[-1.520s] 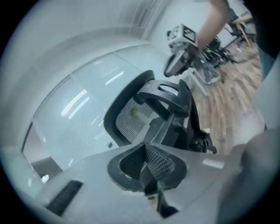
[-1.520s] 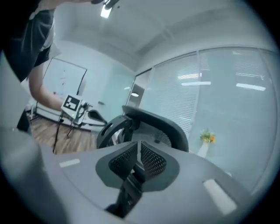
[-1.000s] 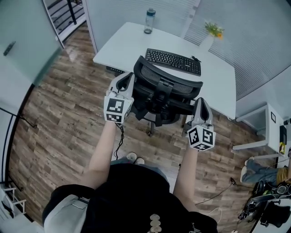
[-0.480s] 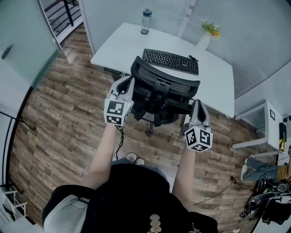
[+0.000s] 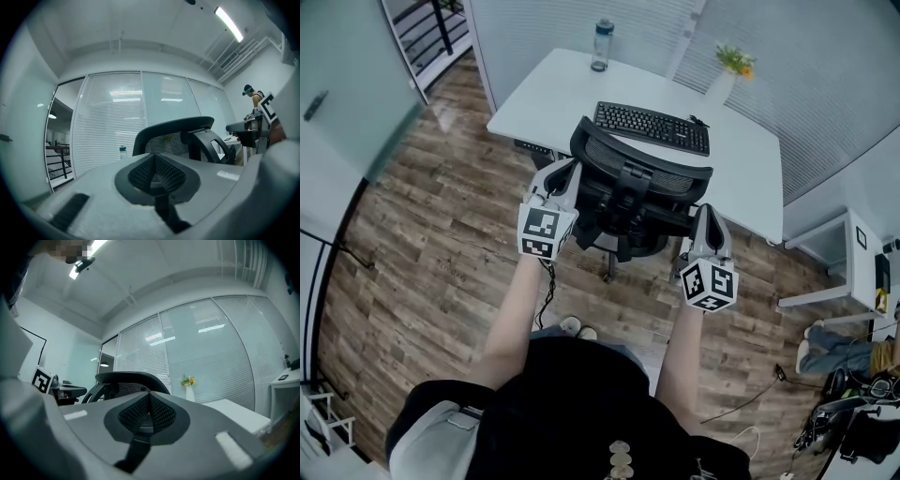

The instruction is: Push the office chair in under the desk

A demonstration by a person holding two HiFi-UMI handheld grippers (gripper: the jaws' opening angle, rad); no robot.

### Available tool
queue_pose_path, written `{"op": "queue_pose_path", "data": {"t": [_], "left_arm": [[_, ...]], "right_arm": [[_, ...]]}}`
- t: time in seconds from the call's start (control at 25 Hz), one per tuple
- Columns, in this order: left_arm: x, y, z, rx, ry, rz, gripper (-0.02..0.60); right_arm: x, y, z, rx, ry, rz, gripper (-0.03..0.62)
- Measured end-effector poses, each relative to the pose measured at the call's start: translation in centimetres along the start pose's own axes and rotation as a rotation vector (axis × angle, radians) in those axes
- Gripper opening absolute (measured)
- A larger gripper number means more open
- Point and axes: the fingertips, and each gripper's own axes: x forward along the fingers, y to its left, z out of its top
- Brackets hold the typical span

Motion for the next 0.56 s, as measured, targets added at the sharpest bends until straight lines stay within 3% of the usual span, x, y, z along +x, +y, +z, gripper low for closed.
{"op": "queue_pose_path", "data": {"t": [0.56], "left_arm": [[0.38, -0.33, -0.38, 0.023, 0.014, -0.012, 0.008]], "right_arm": [[0.23, 0.21, -0.47, -0.011, 0.019, 0.012, 0.009]]}}
